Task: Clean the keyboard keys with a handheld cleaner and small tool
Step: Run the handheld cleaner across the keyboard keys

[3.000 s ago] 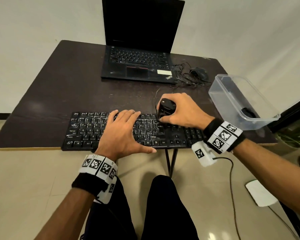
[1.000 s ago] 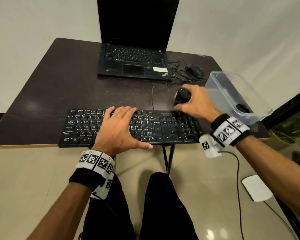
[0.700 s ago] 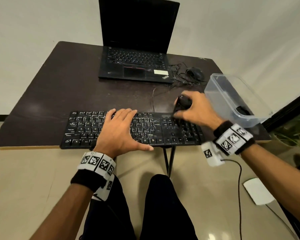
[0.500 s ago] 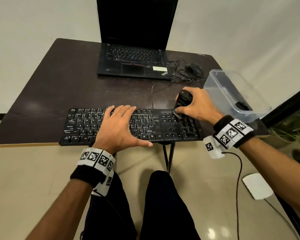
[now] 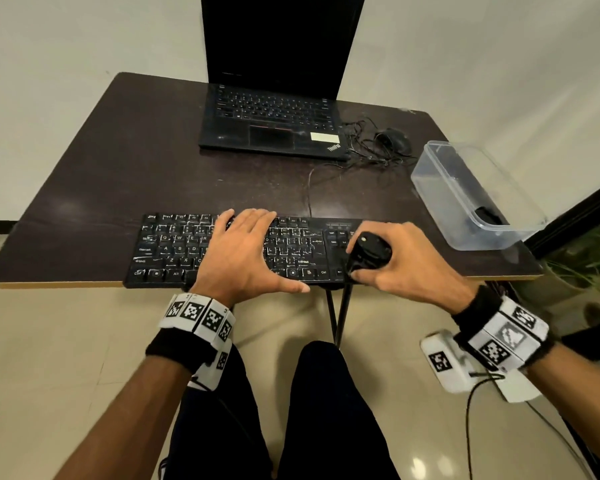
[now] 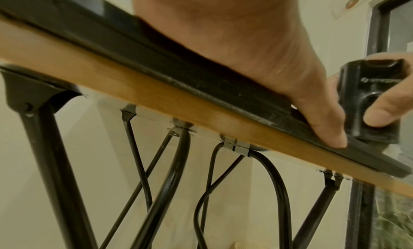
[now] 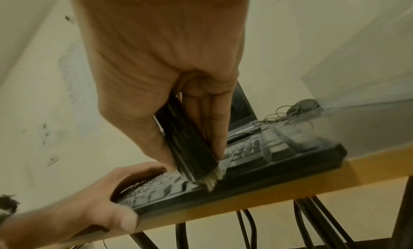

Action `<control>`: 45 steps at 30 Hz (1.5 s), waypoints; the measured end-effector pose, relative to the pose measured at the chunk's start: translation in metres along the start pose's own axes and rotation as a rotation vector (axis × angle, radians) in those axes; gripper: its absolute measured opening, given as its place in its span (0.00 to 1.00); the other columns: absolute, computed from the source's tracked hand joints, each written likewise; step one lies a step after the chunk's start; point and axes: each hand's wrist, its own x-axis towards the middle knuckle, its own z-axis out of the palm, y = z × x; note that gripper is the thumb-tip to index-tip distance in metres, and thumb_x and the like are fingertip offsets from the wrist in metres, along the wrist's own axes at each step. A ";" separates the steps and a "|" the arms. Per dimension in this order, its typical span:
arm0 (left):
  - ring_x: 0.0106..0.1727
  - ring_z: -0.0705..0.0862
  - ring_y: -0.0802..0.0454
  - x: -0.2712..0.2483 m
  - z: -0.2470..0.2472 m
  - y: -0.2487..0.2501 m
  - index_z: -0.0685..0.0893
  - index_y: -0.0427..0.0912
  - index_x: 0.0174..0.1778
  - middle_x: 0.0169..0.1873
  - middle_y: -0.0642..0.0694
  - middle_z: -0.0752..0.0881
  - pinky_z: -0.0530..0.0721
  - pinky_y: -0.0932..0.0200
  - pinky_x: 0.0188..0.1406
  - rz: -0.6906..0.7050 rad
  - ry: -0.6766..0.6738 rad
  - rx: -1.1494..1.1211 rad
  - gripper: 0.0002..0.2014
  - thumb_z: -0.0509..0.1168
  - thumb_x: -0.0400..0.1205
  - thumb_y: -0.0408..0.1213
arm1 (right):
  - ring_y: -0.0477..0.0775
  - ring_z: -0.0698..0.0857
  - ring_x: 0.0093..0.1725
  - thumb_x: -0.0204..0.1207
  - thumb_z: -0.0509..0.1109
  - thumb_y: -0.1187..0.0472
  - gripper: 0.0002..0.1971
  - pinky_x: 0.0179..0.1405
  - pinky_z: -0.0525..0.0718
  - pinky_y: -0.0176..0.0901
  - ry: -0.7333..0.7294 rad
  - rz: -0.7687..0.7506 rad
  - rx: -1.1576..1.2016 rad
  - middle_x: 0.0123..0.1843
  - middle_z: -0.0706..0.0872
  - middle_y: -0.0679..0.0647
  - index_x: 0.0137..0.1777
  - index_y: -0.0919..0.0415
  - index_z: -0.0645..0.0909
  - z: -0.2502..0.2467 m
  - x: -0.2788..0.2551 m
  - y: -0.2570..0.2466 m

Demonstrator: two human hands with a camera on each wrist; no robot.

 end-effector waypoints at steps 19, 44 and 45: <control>0.88 0.66 0.50 0.000 0.000 0.001 0.66 0.45 0.88 0.85 0.47 0.72 0.47 0.40 0.92 0.014 0.014 -0.004 0.74 0.54 0.52 0.94 | 0.45 0.92 0.42 0.66 0.87 0.60 0.16 0.46 0.90 0.49 0.012 -0.117 0.080 0.42 0.94 0.45 0.50 0.49 0.88 0.010 0.021 -0.019; 0.88 0.66 0.50 -0.001 0.000 0.000 0.66 0.44 0.88 0.85 0.48 0.72 0.48 0.40 0.92 0.027 0.017 0.001 0.75 0.50 0.53 0.95 | 0.55 0.92 0.45 0.70 0.84 0.72 0.13 0.53 0.94 0.58 0.088 0.263 0.435 0.49 0.94 0.65 0.52 0.61 0.91 -0.003 0.032 -0.005; 0.88 0.66 0.50 -0.001 -0.001 0.000 0.66 0.44 0.88 0.85 0.47 0.72 0.48 0.40 0.92 0.028 0.014 0.000 0.75 0.49 0.53 0.95 | 0.54 0.92 0.45 0.68 0.86 0.71 0.14 0.54 0.93 0.59 0.089 0.224 0.404 0.47 0.94 0.61 0.51 0.59 0.91 -0.002 0.033 -0.006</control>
